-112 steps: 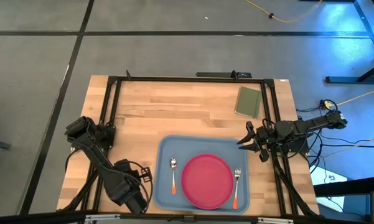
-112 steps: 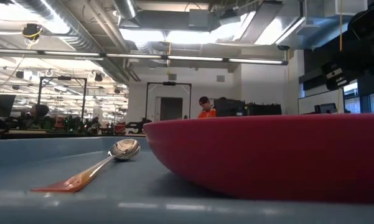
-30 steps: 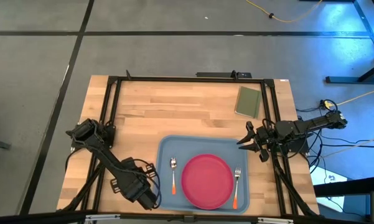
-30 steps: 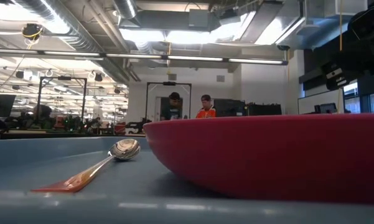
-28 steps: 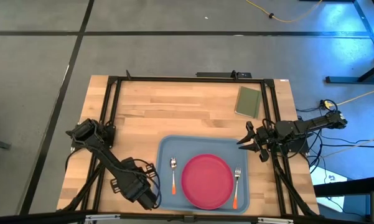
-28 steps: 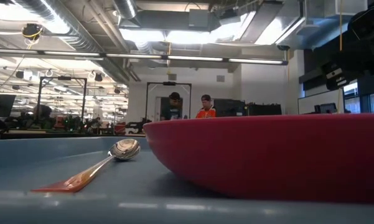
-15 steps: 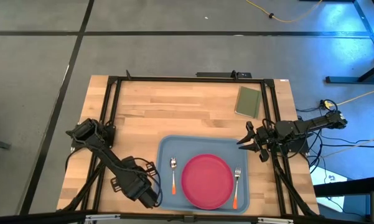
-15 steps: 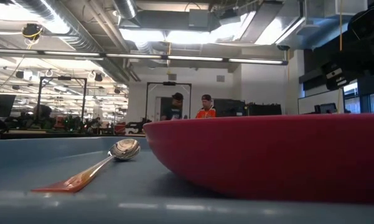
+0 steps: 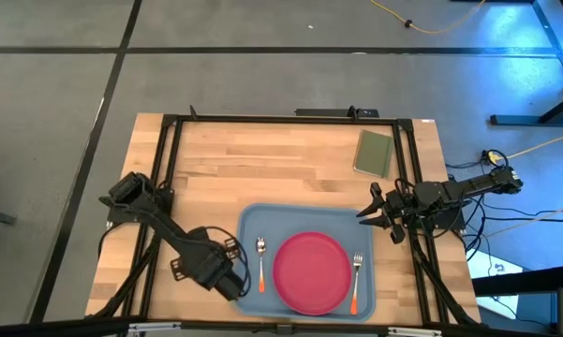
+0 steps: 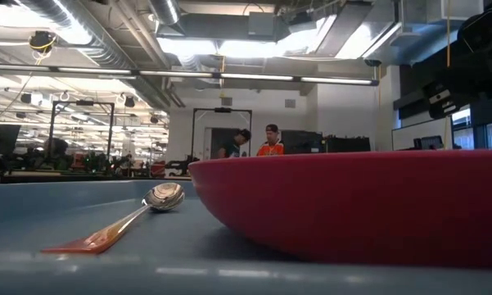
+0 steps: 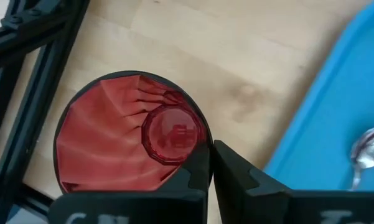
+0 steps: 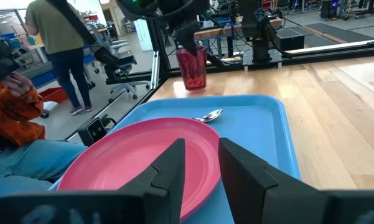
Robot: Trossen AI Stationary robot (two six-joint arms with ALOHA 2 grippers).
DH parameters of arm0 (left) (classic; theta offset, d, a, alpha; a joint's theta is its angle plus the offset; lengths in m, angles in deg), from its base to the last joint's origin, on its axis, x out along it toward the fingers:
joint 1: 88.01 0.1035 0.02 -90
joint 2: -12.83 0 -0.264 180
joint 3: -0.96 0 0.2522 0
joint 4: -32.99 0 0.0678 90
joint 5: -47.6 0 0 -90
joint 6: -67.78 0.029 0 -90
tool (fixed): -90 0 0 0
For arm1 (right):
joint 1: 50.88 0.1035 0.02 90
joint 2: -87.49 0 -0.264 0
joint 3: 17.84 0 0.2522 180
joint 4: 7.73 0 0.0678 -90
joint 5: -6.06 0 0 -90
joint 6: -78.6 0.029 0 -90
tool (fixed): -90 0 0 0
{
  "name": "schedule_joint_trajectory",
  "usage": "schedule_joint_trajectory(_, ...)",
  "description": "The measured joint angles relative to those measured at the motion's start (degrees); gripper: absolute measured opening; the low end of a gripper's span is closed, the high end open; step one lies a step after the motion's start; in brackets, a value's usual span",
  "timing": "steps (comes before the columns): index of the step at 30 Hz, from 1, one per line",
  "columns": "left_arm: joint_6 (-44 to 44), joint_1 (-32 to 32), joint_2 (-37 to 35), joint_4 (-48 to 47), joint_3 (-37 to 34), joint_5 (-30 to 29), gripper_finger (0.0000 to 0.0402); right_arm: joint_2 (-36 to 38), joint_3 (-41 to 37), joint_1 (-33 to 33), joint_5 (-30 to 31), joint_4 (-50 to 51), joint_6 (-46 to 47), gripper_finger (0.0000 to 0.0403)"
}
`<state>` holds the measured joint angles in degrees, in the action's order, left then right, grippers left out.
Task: Pick and place plate/cup/fork/spoon on tray
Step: Put the red cup to the top of the orange spoon on the blue serving tray
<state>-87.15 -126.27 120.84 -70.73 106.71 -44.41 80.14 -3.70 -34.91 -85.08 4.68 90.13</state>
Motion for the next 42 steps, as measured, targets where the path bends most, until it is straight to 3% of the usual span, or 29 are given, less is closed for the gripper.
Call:
schedule_joint_trajectory(7,1.9,6.0,-3.1,0.0,0.0,-1.2,0.0002,0.0,0.0,0.0,0.0,0.0,0.0,0.0102)
schedule_joint_trajectory(18,19.9,17.5,-4.9,0.5,8.5,-14.5,0.0001,0.0,0.0,0.0,0.0,0.0,0.0,0.0102)
schedule_joint_trajectory(21,22.0,20.1,-2.8,1.7,9.5,-17.0,0.0001,0.0,0.0,0.0,0.0,0.0,0.0,0.0102)
schedule_joint_trajectory(25,23.5,24.0,0.1,2.4,10.9,-12.9,0.0,0.0,0.0,0.0,0.0,0.0,0.0,0.0102)
schedule_joint_trajectory(30,34.9,27.6,5.2,3.5,16.1,-12.1,0.0,0.0,0.0,0.0,0.0,0.0,0.0,0.0102)
schedule_joint_trajectory(36,39.5,27.7,10.8,2.2,24.6,-15.7,0.0,0.0,0.0,0.0,0.0,0.0,0.0,0.0102)
schedule_joint_trajectory(42,40.1,27.3,15.0,1.7,27.9,-16.2,0.0,0.0,0.0,0.0,0.0,0.0,0.0,0.0102)
